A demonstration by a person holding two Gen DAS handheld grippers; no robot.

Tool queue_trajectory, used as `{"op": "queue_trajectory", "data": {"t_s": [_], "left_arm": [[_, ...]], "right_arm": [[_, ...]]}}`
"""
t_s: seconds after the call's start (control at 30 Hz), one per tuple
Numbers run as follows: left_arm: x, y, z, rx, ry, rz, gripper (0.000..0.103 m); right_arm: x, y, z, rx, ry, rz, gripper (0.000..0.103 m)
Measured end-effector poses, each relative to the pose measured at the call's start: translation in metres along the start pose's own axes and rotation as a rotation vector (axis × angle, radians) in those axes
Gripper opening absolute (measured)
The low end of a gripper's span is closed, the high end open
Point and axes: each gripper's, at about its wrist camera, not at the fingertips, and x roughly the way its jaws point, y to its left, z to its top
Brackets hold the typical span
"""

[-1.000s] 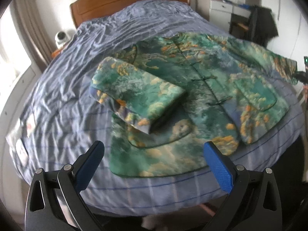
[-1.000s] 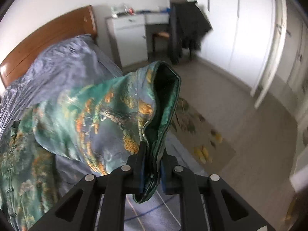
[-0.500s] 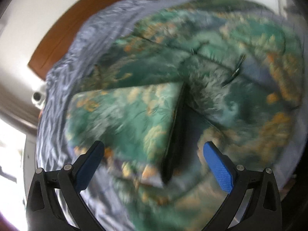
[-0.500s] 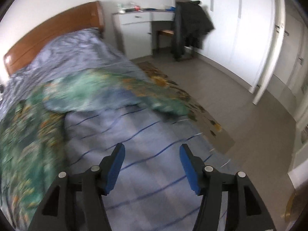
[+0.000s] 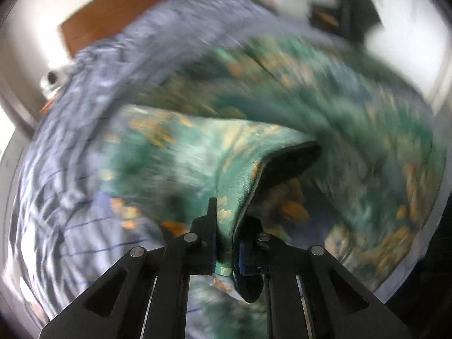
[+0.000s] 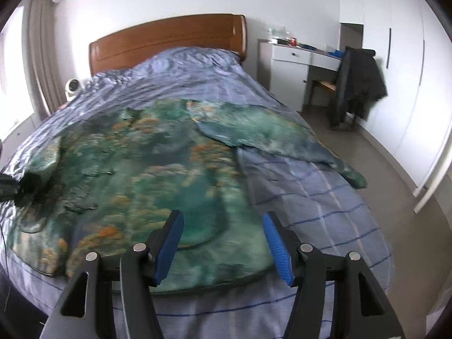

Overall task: Fold large clothes
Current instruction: 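Grasp the other folded sleeve with the left gripper and pull it outward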

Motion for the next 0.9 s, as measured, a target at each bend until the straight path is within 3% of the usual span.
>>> {"op": "queue_trajectory", "data": {"t_s": [0.13,0.23,0.37,0.5,0.57,0.63,0.7,0.77,0.83,0.9], "left_arm": [[-0.056,0.068,0.004,-0.187,-0.117,0.101,0.01],[-0.078,0.124,-0.007,-0.311,-0.147,0.23,0.011],[-0.079,0.199,-0.043,-0.503,-0.12,0.402,0.026],[-0.061,0.231,-0.08,-0.596,-0.043,0.561,0.033],[-0.052,0.233,-0.097,-0.627,-0.012,0.596,0.046],[-0.05,0.223,-0.108,-0.636,0.001,0.577,0.055],[-0.044,0.201,-0.113,-0.634,0.011,0.5,0.067],[-0.04,0.175,-0.116,-0.62,0.014,0.364,0.083],[-0.024,0.138,-0.116,-0.59,0.042,0.16,0.087],[-0.009,0.103,-0.115,-0.552,0.077,0.008,0.087]], "right_arm": [[-0.008,0.013,0.004,-0.013,-0.029,0.026,0.06],[-0.014,0.022,0.006,-0.026,-0.045,0.036,0.06],[-0.016,0.028,0.004,-0.032,-0.047,0.053,0.06],[-0.018,0.031,0.001,-0.035,-0.043,0.056,0.06],[-0.018,0.03,0.001,-0.034,-0.043,0.051,0.06],[-0.017,0.026,0.0,-0.027,-0.037,0.047,0.06],[-0.014,0.017,0.001,-0.009,-0.021,0.049,0.062],[-0.006,0.003,0.0,0.017,0.008,0.058,0.071],[0.006,-0.015,-0.003,0.053,0.048,0.052,0.075],[0.021,-0.035,-0.006,0.09,0.104,0.05,0.075]]}}
